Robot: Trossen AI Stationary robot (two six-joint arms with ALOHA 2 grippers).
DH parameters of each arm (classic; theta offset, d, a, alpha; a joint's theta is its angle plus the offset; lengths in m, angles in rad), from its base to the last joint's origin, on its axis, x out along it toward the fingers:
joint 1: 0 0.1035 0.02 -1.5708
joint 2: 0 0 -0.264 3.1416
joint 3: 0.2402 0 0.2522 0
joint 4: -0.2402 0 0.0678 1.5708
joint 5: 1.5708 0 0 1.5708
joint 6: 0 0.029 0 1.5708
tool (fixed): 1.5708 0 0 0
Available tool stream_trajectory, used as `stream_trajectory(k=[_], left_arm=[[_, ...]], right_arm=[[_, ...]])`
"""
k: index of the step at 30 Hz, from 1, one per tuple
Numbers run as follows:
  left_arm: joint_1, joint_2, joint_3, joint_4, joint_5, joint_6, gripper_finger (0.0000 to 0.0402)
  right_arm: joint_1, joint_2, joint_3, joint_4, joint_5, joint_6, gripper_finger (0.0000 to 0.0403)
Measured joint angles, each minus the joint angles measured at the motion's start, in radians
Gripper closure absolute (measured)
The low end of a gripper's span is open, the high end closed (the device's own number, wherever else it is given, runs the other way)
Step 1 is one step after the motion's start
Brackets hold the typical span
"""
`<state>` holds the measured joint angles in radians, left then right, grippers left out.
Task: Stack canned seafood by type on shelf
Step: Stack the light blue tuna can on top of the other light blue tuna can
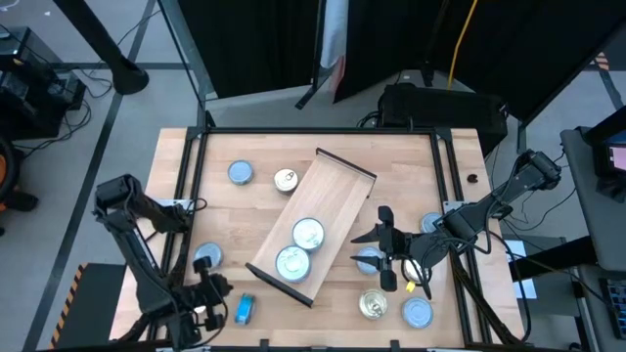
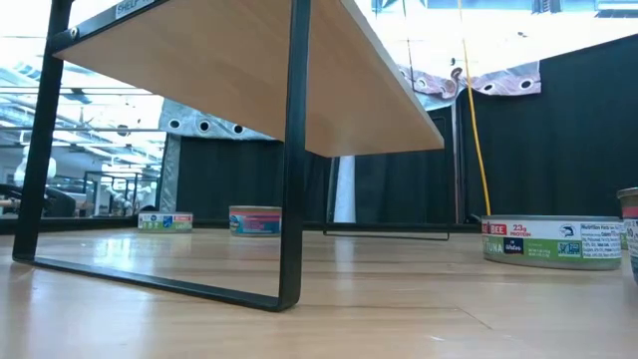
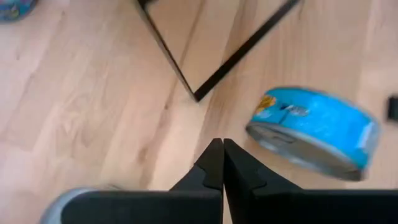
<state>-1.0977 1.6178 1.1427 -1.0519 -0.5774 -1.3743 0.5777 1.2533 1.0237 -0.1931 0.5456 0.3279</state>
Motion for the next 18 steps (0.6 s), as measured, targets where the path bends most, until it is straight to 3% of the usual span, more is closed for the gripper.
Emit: stream_trajectory(k=[6, 10, 13, 18], left_arm=[[-0.013, -0.043, 0.013, 0.027, 0.012, -0.194, 0.04], [-0.017, -0.052, 0.014, 0.044, 0.126, -0.322, 0.039], [-0.025, -0.05, 0.014, 0.114, 0.171, -0.342, 0.0357], [-0.03, -0.049, 0.014, 0.218, 0.148, -0.376, 0.0274]], right_arm=[[0.0, 0.0, 0.0, 0.0, 0.004, 0.003, 0.0234], [0.0, 0.0, 0.0, 0.0, 0.005, 0.022, 0.0234], [0.0, 0.0, 0.0, 0.001, 0.005, 0.027, 0.0234], [0.0, 0.0, 0.0, 0.0, 0.005, 0.027, 0.0234]])
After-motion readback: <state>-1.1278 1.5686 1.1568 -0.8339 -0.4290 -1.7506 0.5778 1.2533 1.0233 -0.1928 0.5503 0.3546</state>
